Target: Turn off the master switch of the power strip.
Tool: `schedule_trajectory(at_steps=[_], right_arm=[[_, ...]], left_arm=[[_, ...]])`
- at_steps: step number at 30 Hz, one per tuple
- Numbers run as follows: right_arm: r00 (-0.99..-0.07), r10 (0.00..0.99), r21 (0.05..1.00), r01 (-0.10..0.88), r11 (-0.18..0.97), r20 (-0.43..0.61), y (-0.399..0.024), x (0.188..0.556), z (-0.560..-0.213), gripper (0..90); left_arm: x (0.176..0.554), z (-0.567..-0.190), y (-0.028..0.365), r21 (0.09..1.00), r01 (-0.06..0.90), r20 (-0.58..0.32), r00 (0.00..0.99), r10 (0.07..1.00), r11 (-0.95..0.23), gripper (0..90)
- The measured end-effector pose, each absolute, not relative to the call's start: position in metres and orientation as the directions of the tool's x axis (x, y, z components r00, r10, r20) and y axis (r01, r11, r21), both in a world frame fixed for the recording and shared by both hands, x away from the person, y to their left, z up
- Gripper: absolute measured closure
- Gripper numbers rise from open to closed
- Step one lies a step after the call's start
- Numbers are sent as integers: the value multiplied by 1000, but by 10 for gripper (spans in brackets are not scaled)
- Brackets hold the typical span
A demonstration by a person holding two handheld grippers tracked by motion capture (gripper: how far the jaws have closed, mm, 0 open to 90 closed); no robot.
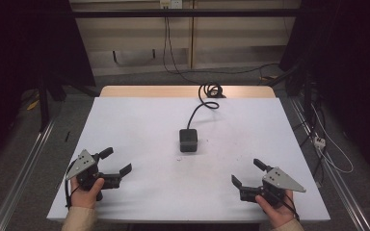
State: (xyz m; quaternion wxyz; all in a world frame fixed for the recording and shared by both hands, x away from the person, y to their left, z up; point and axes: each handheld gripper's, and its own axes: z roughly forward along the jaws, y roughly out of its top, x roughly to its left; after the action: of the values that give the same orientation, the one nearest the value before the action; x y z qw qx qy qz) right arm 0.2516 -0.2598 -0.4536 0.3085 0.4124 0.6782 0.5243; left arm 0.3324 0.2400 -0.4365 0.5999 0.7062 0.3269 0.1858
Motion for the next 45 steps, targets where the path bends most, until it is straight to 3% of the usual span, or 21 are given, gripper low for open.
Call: schedule_trajectory(at_steps=[23,45], right_arm=[[-464,886,966,233,109,12,-261,251,-453,42],[-461,887,968,231,101,17,-263,251,-453,43]], left_arm=[[344,-429,213,966,256,-170,730,662,-35,56],[360,-426,180,942,320,-199,775,600,-100,67]])
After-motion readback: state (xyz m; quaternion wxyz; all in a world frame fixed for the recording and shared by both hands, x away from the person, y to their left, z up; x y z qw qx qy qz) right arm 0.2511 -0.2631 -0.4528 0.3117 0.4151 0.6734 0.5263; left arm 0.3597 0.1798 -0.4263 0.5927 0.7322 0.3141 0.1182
